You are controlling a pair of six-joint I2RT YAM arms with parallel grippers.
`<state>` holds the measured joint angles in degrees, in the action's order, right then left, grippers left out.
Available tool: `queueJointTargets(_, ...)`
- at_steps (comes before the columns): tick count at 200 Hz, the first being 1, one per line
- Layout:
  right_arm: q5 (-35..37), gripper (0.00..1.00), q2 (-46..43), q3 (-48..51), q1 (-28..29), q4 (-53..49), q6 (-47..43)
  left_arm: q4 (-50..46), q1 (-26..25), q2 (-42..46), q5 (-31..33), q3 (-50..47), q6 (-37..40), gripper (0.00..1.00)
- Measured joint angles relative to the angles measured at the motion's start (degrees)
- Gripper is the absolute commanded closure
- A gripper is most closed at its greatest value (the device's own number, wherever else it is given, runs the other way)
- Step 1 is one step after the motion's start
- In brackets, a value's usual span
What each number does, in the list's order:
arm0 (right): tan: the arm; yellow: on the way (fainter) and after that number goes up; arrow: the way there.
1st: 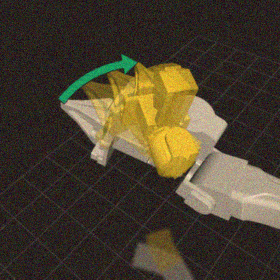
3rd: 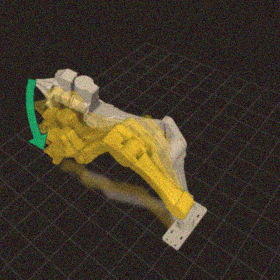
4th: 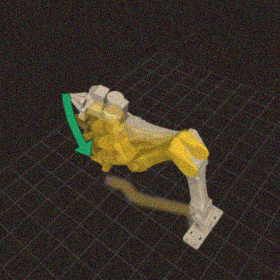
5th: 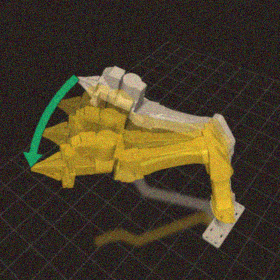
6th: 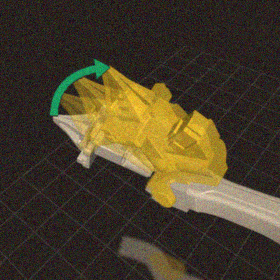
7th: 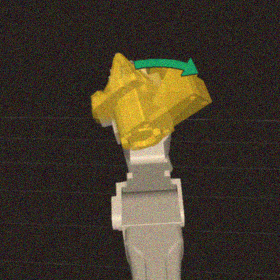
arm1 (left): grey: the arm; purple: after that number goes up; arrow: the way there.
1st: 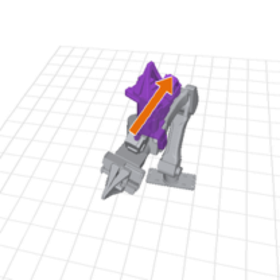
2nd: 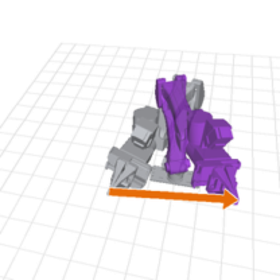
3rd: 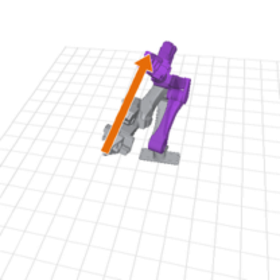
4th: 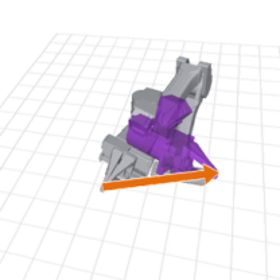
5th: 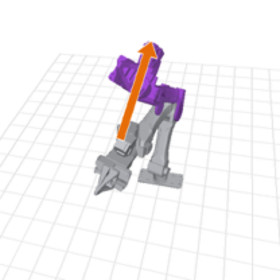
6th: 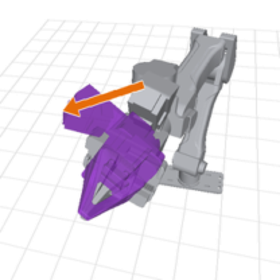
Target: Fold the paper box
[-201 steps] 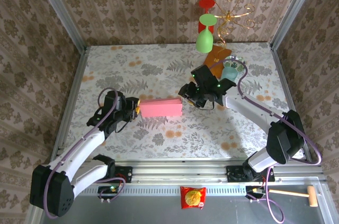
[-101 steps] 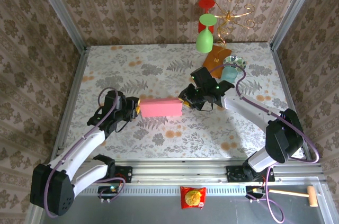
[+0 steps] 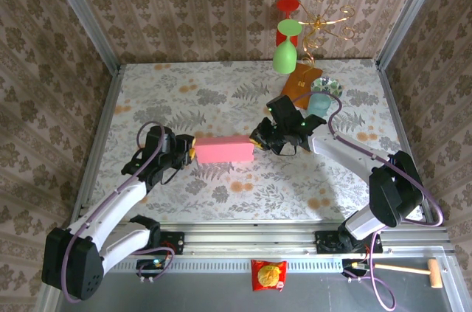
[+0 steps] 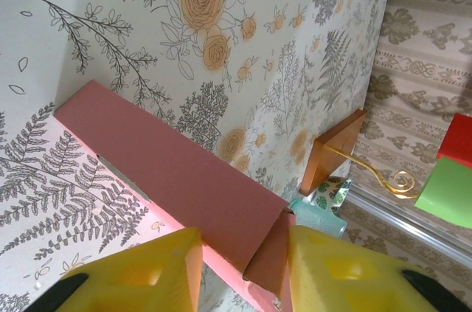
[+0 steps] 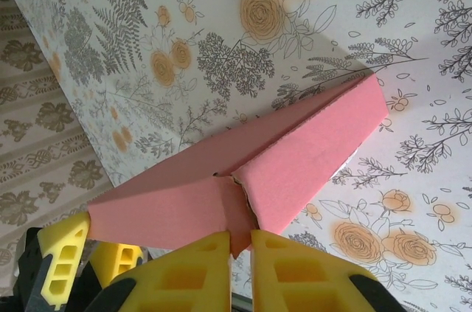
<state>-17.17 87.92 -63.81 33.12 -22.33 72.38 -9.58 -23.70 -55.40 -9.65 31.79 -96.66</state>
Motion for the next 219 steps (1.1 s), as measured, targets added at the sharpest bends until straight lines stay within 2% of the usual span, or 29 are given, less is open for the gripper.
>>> queueJointTargets(49,-0.07,0.89,0.00,0.28,-0.26,0.48,-0.13,-3.37,2.67,0.13,-4.04,0.92,4.57,0.52)
queueJointTargets(85,-0.07,0.89,0.02,0.28,-0.31,0.48,-0.15,-7.56,6.21,0.87,-7.17,3.26,8.92,0.56)
queueJointTargets(125,-0.07,0.89,0.02,0.28,-0.31,0.50,-0.15,-7.17,6.67,-0.83,-10.56,4.44,11.34,0.57)
queueJointTargets(193,-0.07,0.90,0.02,0.28,-0.31,0.52,-0.13,-5.38,6.43,-3.48,-12.59,4.63,12.48,0.73)
queueJointTargets(200,-0.07,0.90,0.02,0.28,-0.31,0.52,-0.13,-5.27,6.45,-3.48,-12.61,4.57,12.46,0.79)
queueJointTargets(219,-0.07,0.90,0.07,0.31,-0.31,0.52,-0.15,-4.52,6.43,-3.45,-12.48,4.07,12.50,0.82)
